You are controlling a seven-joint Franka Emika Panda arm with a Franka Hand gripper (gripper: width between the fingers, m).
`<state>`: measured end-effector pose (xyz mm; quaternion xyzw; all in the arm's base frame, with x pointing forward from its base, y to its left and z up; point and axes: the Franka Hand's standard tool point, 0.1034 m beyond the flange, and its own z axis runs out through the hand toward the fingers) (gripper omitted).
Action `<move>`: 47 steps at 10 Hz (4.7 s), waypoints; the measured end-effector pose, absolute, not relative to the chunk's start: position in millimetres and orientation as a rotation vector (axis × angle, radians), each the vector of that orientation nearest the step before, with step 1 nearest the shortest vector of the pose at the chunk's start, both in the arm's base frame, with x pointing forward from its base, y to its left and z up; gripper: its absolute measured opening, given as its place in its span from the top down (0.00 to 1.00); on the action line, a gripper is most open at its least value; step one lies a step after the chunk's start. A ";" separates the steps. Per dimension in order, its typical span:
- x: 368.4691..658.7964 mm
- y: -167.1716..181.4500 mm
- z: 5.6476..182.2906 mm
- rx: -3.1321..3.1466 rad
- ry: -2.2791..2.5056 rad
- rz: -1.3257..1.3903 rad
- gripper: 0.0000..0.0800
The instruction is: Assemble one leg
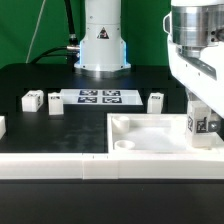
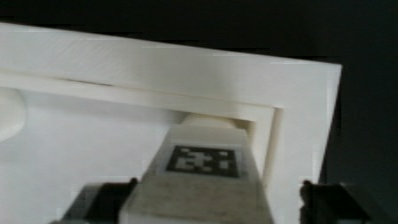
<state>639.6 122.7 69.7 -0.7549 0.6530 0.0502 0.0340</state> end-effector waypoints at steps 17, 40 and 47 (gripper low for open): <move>640.5 119.0 67.9 -3.058 0.205 0.036 0.64; 637.0 119.0 66.1 -2.494 1.806 0.125 0.20; 637.1 122.3 67.3 -2.990 0.729 0.067 0.19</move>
Offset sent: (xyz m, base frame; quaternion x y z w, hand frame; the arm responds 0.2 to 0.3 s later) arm 0.0012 0.0046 0.0031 0.0187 0.0138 -0.3080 0.9511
